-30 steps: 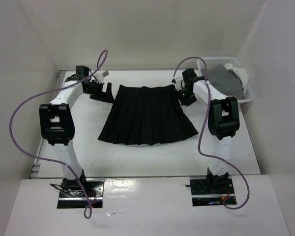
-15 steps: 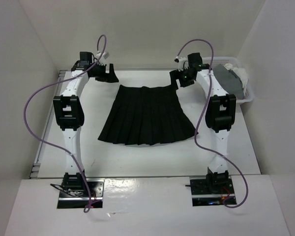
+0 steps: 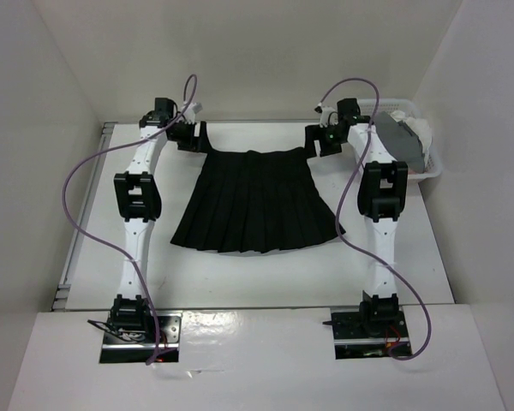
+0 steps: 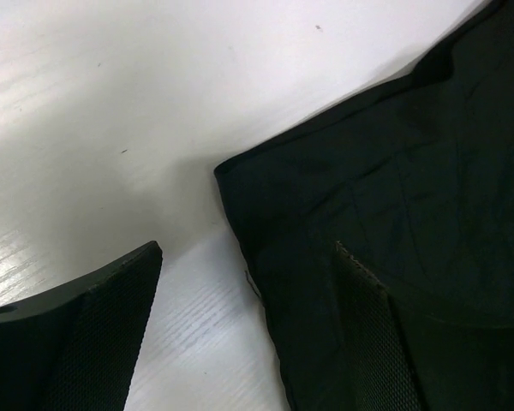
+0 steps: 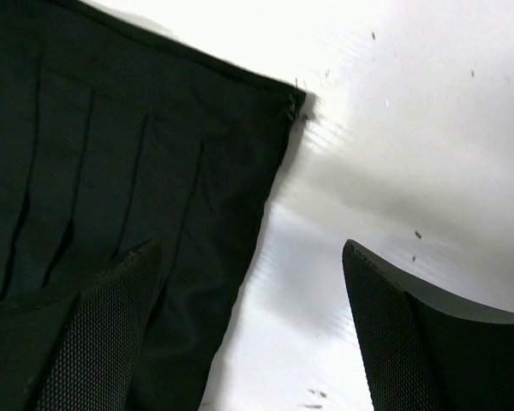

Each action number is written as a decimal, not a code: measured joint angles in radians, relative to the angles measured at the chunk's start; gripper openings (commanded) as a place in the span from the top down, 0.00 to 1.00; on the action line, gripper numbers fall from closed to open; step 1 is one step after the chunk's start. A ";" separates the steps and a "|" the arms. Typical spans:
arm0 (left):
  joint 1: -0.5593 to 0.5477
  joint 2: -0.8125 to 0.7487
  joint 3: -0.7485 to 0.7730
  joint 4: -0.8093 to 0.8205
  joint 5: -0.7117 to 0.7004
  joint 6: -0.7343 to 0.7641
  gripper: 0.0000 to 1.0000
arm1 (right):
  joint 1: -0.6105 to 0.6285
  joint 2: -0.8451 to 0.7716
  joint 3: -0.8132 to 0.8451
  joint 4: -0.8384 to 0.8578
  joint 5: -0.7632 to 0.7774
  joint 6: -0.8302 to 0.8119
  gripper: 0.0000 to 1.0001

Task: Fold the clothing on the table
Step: Fold the skirt

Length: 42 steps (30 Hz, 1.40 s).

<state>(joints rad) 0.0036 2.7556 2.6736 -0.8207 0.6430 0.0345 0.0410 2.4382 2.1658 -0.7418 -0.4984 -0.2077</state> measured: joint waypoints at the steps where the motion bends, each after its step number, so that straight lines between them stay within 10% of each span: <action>1: 0.000 0.000 0.008 -0.006 0.002 0.007 0.17 | 0.000 0.008 0.014 -0.003 -0.008 0.002 0.11; 16: -0.007 0.031 0.048 -0.079 0.011 0.043 0.21 | 0.004 0.160 0.249 -0.081 -0.067 0.010 0.00; 17: -0.008 0.034 0.053 -0.082 0.010 0.044 0.21 | 0.004 0.182 0.289 -0.100 -0.066 0.013 0.14; 23: -0.009 0.038 0.063 -0.096 0.009 0.048 0.21 | 0.019 0.405 0.716 -0.222 -0.054 0.019 0.14; 42: -0.061 0.058 0.096 -0.124 0.013 0.071 0.36 | 0.063 0.481 0.821 -0.307 -0.043 0.023 0.29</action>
<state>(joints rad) -0.0570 2.8132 2.7693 -0.9443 0.6559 0.1059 0.1043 2.9196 2.9864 -1.0489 -0.5419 -0.1848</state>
